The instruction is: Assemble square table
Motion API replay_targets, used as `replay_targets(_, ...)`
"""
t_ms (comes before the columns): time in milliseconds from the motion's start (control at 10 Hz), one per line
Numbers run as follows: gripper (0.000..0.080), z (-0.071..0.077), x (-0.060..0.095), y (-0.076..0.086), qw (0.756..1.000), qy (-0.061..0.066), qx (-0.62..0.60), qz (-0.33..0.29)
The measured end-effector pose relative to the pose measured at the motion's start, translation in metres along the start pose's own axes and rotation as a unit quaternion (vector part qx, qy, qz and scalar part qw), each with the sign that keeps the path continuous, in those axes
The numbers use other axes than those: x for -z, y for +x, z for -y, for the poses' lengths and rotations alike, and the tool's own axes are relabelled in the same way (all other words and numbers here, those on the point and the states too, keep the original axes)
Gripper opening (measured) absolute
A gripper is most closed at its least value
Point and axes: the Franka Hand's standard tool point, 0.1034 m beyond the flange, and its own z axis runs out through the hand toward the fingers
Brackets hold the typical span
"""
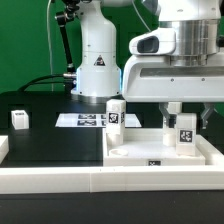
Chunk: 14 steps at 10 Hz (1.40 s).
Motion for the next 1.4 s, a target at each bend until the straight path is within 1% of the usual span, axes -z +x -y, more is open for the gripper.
replay_targets(200, 0.0288, 0.0001, 0.0, 0.0, 1.0, 0.0, -0.009, 0.0)
replay_targets(300, 0.0288, 0.0001, -0.0001, -0.0001, 0.999, 0.001, -0.043, 0.0)
replay_targets(500, 0.0288, -0.0003, -0.0006, 0.001, 0.988, 0.018, -0.154, -0.007)
replay_targets(700, 0.029, 0.0002, -0.0008, 0.0012, 0.96, 0.03, -0.277, 0.0)
replay_targets(800, 0.029, -0.0002, -0.0008, 0.0016, 0.952, 0.034, -0.305, 0.003)
replay_targets(900, 0.029, 0.0006, -0.0007, 0.0025, 0.932, 0.04, -0.361, 0.004)
replay_targets(1100, 0.029, 0.0025, -0.0008, 0.0026, 0.896, 0.041, -0.441, 0.006)
replay_targets(1200, 0.029, 0.0028, -0.0008, 0.0025, 0.888, 0.041, -0.458, 0.007)
replay_targets(1300, 0.029, 0.0033, -0.0008, 0.0023, 0.873, 0.041, -0.487, 0.008)
replay_targets(1400, 0.029, 0.0034, -0.0008, 0.0022, 0.865, 0.04, -0.5, 0.009)
